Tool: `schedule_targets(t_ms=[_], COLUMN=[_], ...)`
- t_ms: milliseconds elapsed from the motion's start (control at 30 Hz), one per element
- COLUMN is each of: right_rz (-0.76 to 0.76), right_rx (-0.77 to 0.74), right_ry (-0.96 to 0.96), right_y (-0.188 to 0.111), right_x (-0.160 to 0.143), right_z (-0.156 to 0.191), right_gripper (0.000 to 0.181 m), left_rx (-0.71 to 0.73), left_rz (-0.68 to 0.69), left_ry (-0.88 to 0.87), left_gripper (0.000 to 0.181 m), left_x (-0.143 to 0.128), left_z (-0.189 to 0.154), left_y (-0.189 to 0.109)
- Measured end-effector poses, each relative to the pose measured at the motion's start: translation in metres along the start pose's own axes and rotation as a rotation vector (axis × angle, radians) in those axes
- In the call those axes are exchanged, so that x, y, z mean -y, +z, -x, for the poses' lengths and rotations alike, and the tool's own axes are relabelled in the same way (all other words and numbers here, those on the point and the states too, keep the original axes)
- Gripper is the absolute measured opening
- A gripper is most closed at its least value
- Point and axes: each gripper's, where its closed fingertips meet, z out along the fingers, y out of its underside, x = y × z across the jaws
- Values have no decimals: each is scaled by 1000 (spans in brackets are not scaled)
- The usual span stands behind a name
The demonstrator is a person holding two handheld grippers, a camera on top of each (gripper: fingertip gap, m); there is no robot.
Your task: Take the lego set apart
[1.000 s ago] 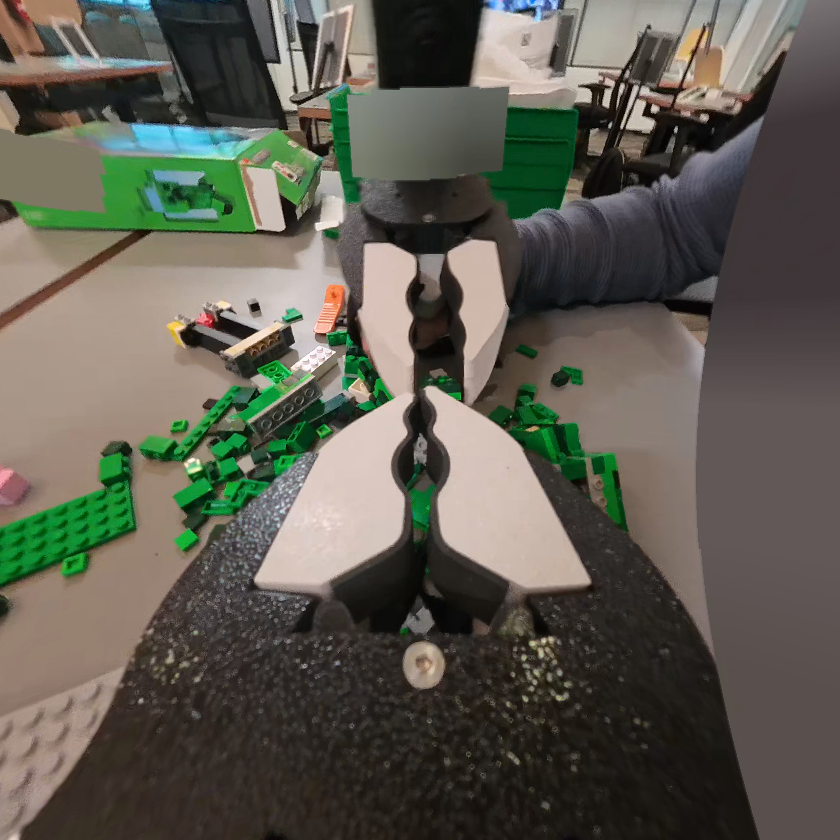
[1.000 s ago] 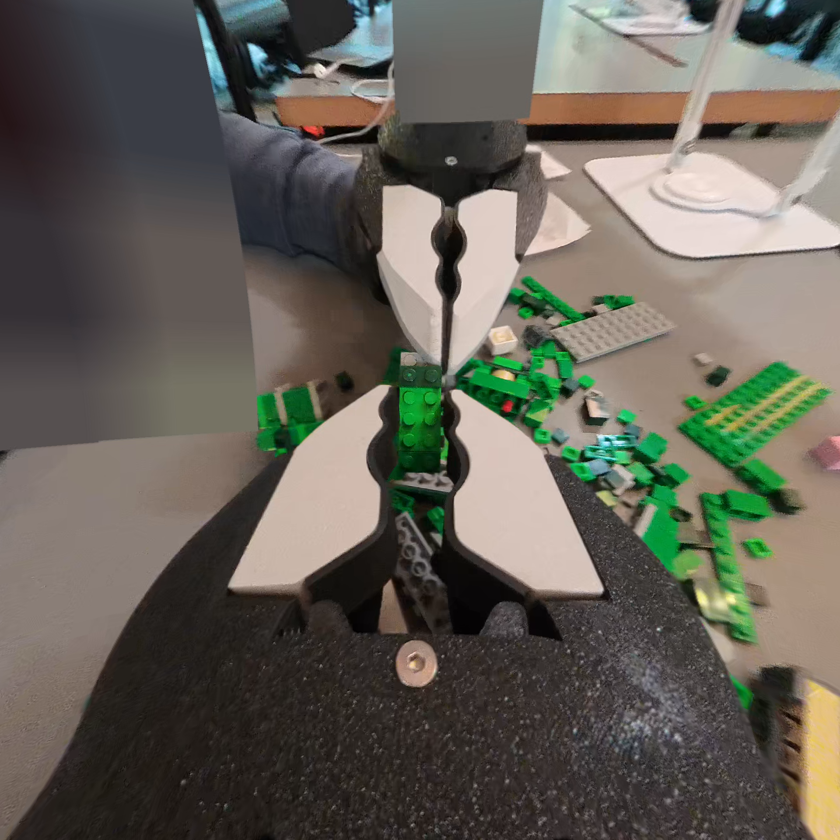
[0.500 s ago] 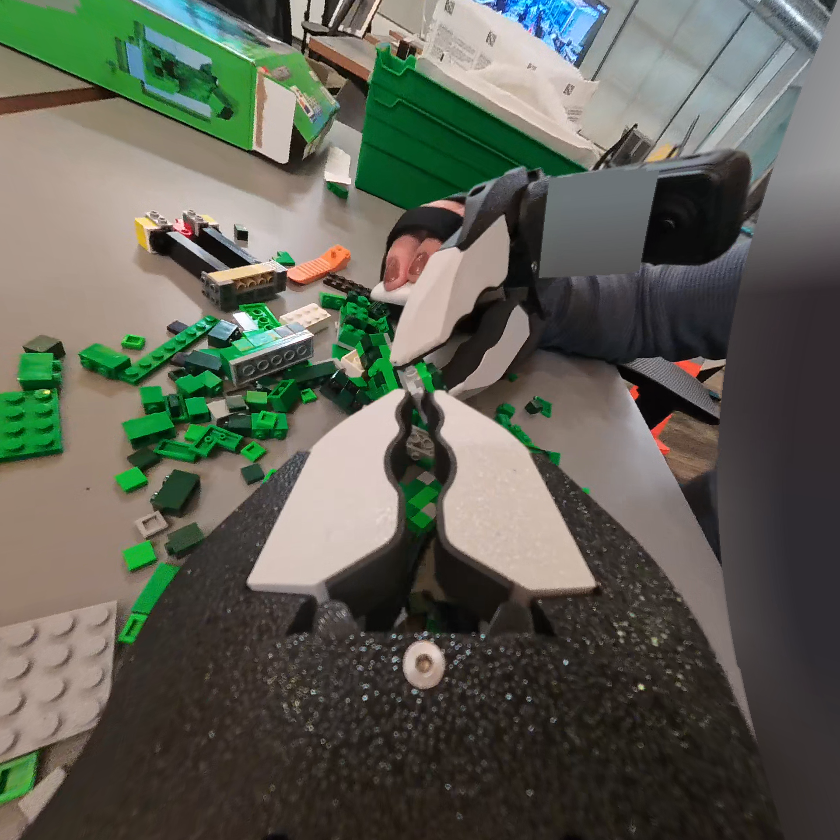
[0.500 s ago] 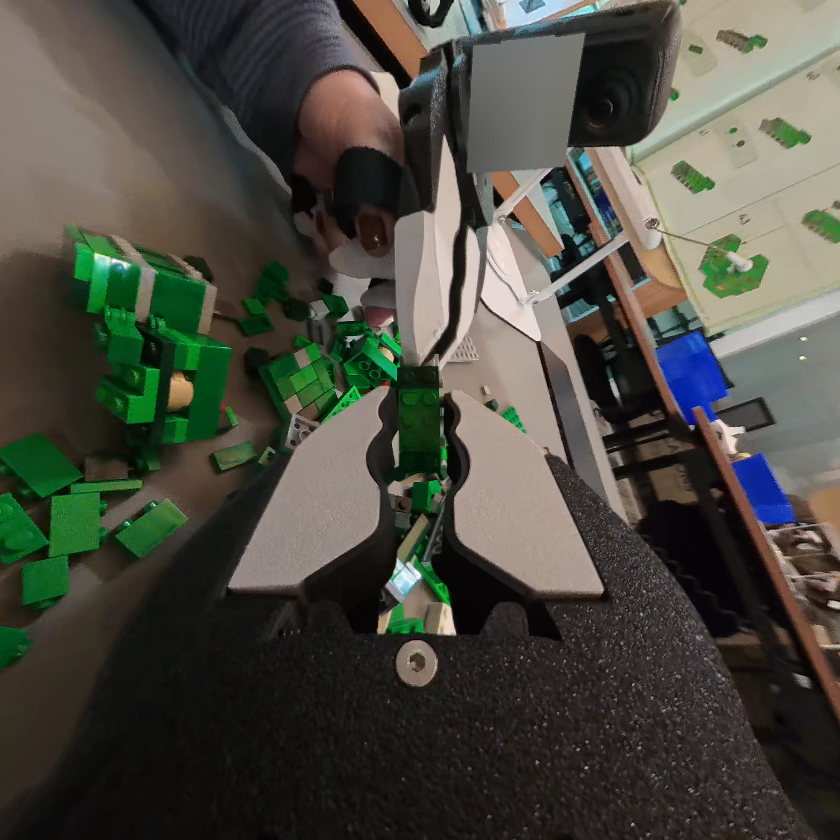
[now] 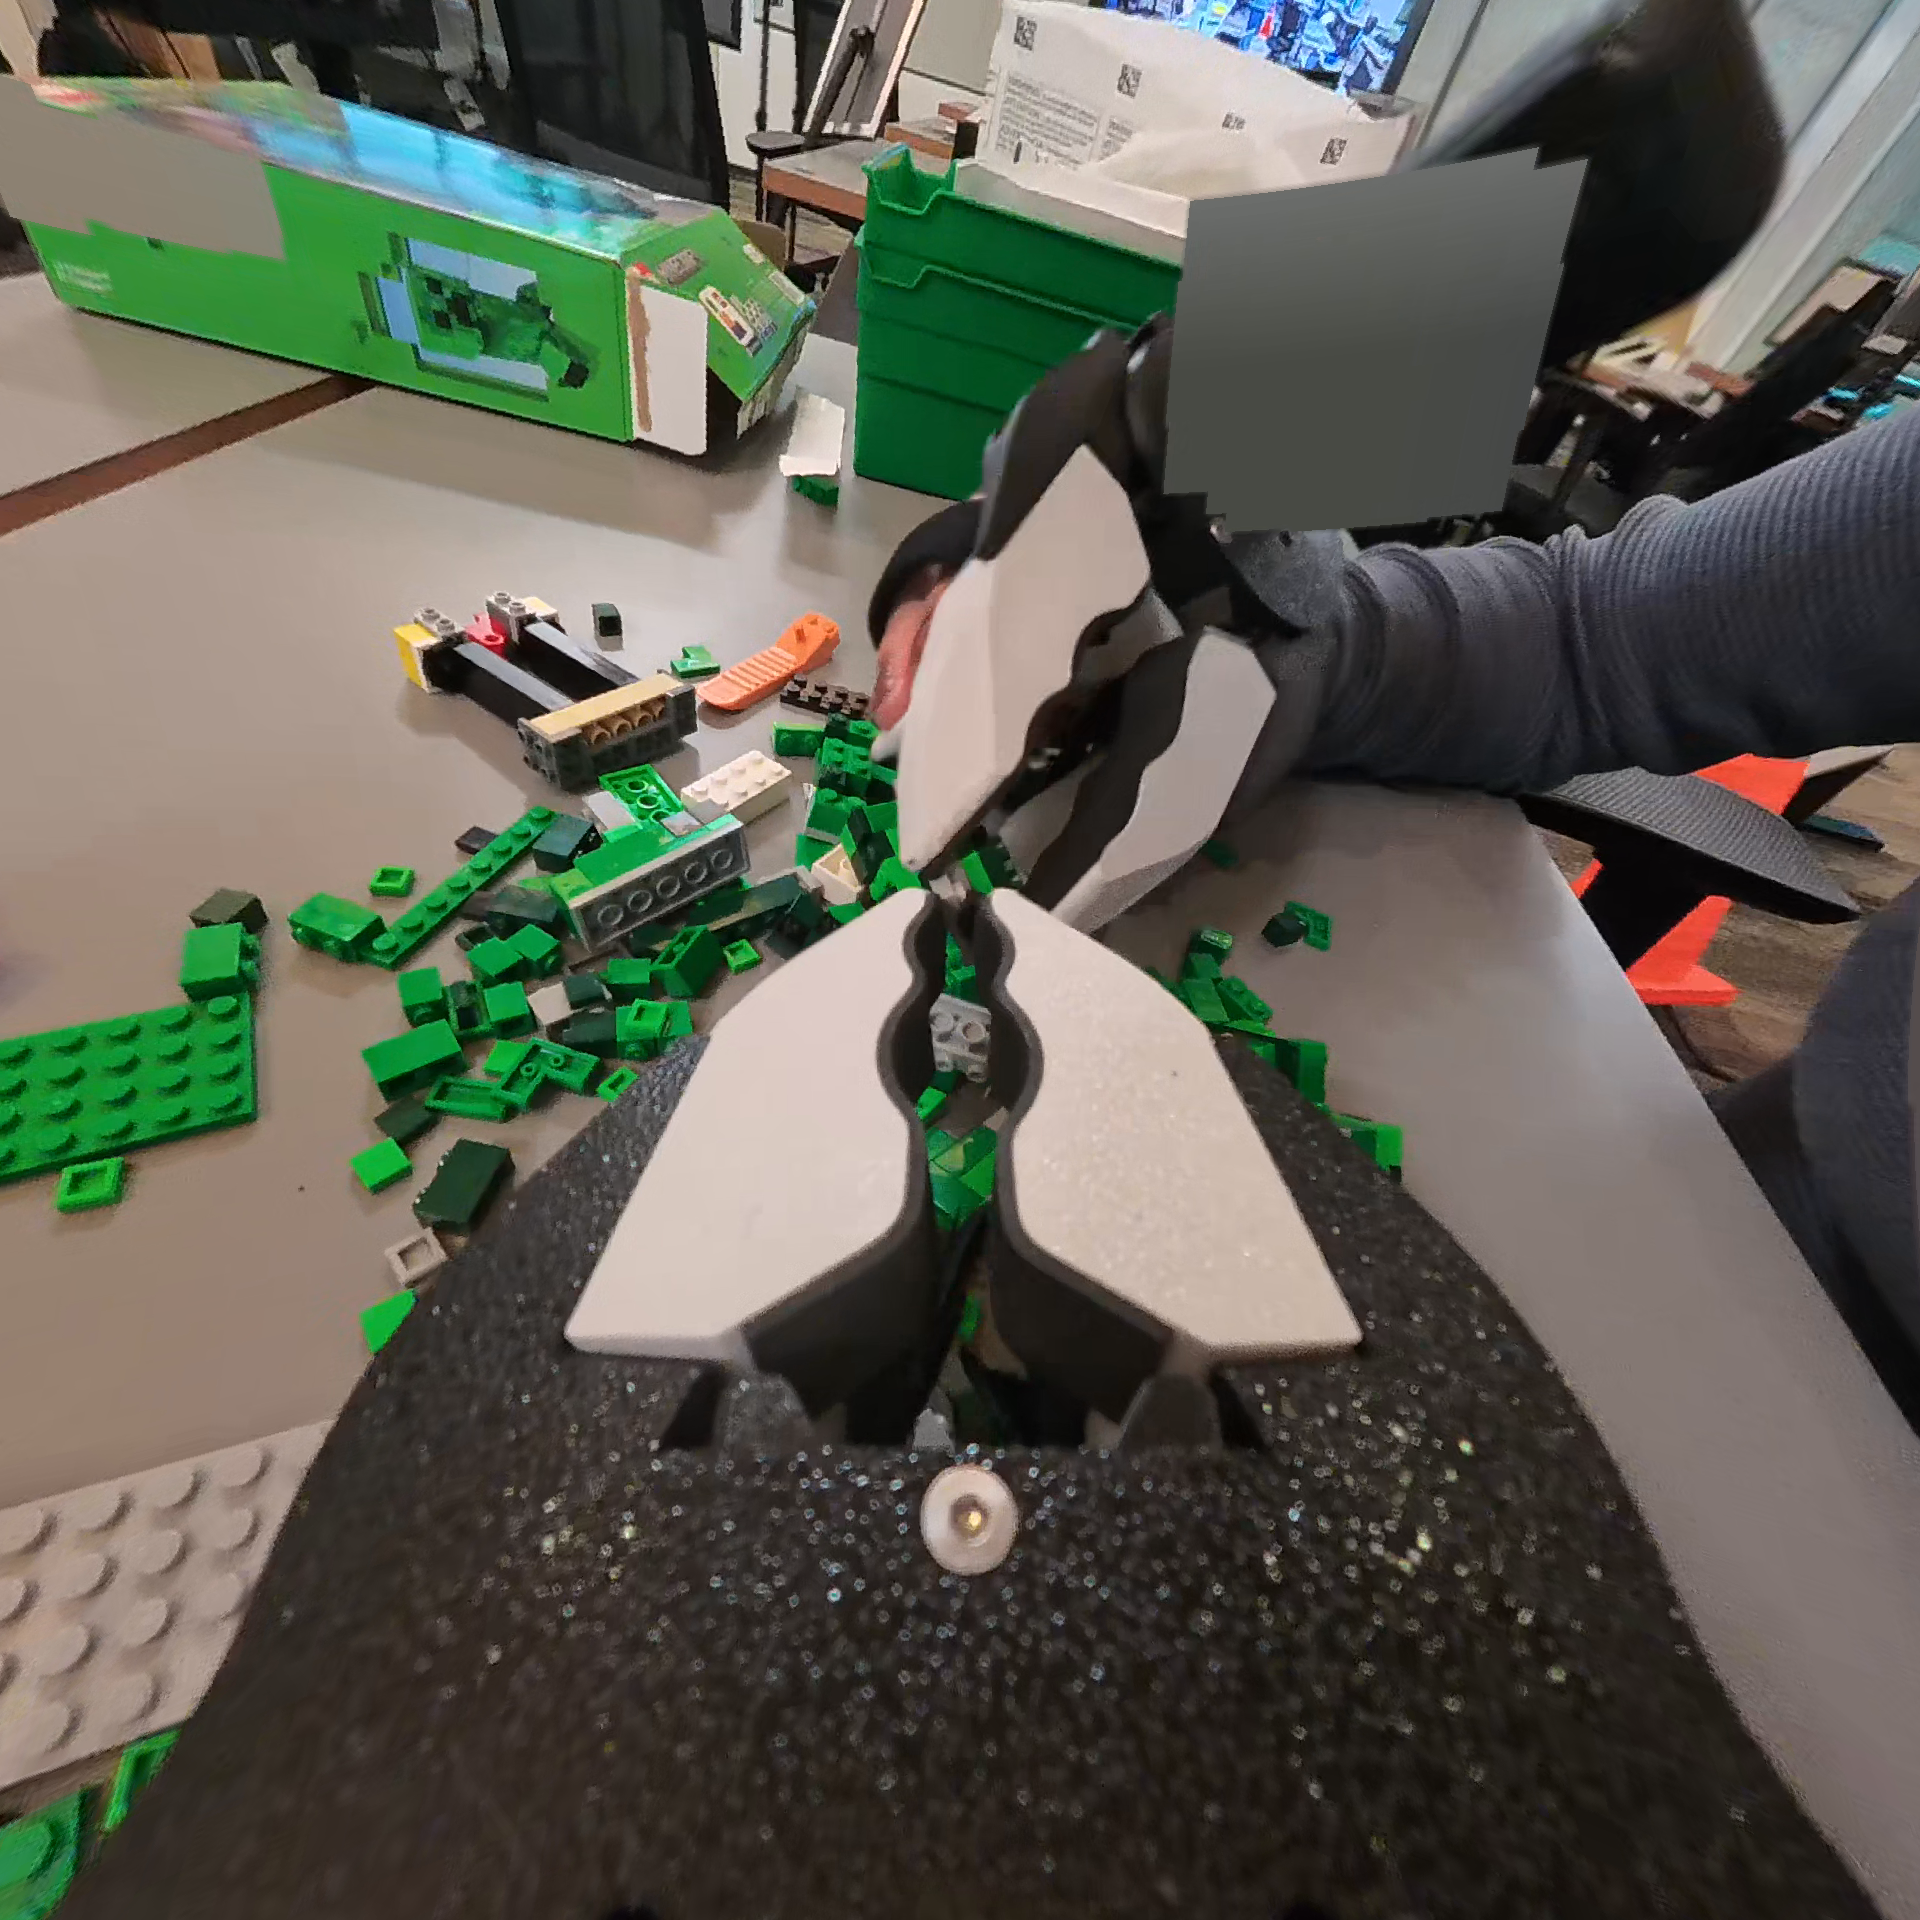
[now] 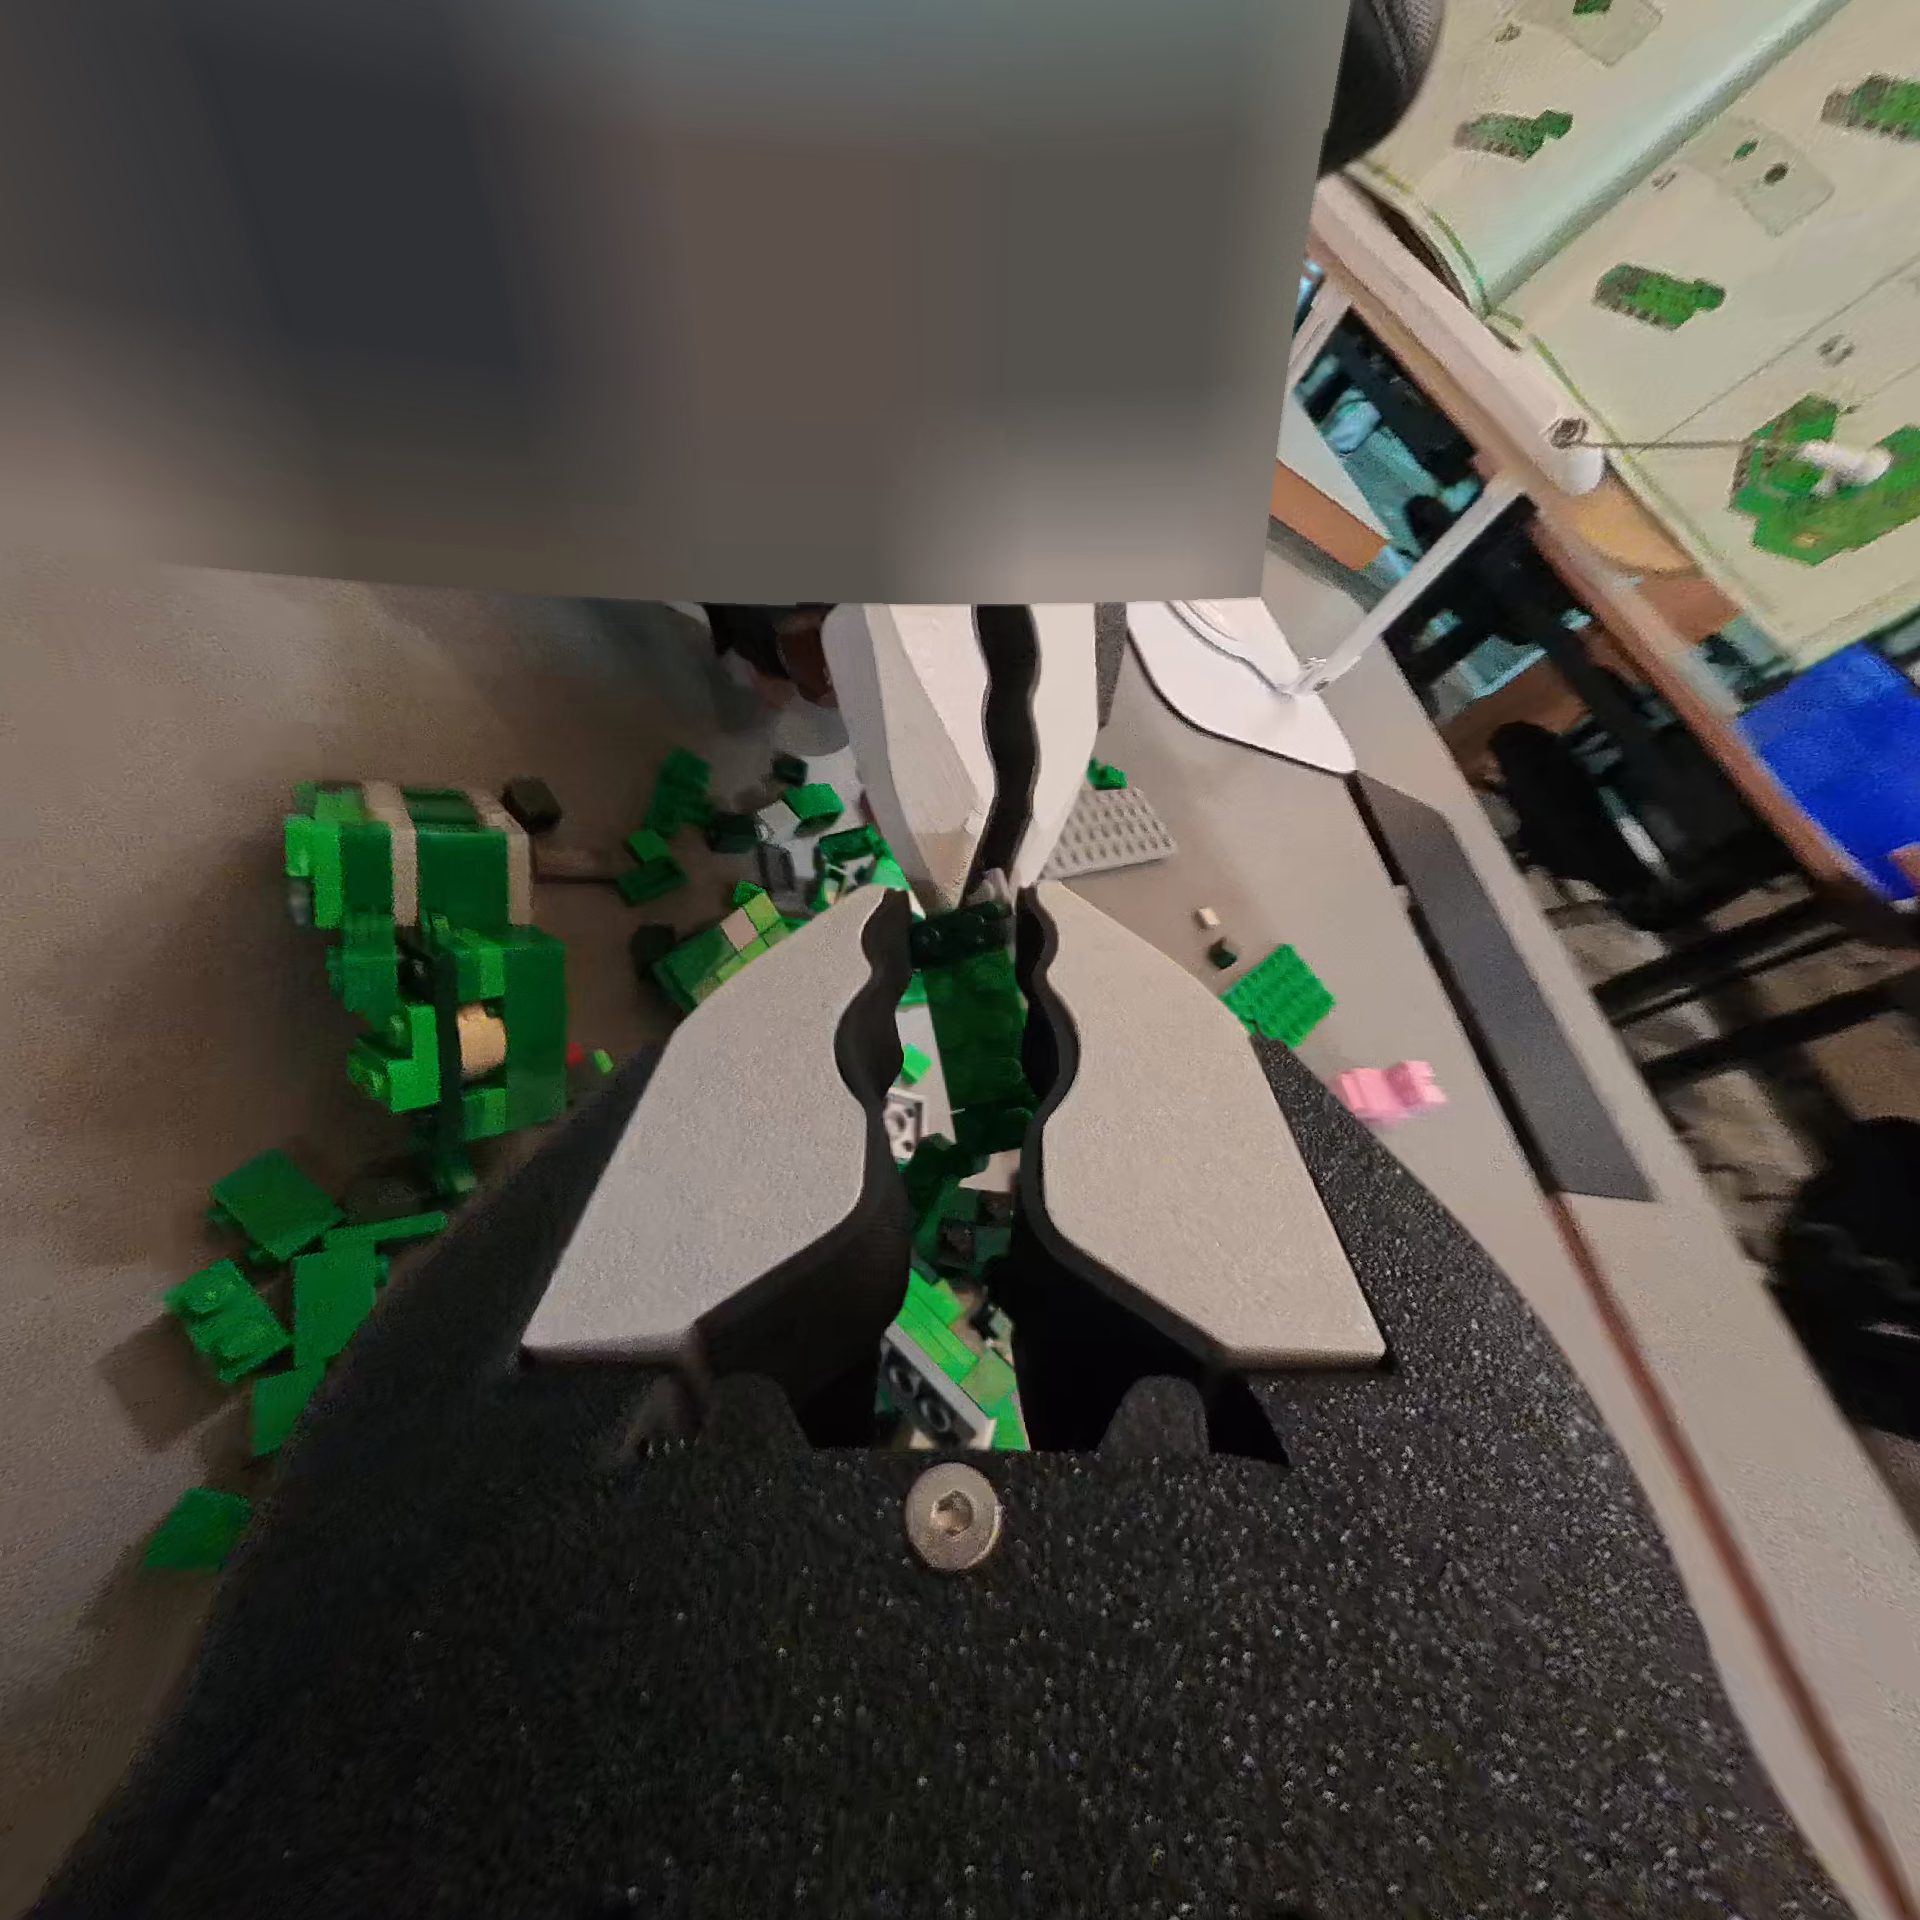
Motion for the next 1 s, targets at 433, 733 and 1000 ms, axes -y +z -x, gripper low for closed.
schedule_targets(t_ms=[433,733,1000], right_rz=[-196,-50,188], right_rx=[229,64,-161], right_ry=[431,164,-246], right_y=[-9,-11,3], right_x=[9,-8,-17], right_z=[-1,-9,-12], right_gripper=[16,39,18], left_rx=[-17,50,-11], left_rz=[6,-12,-46], left_ry=[121,-80,-229], left_gripper=[4,4,4], left_x=[-2,-4,-2], left_z=[-8,17,17], left_y=[3,-4,-5])
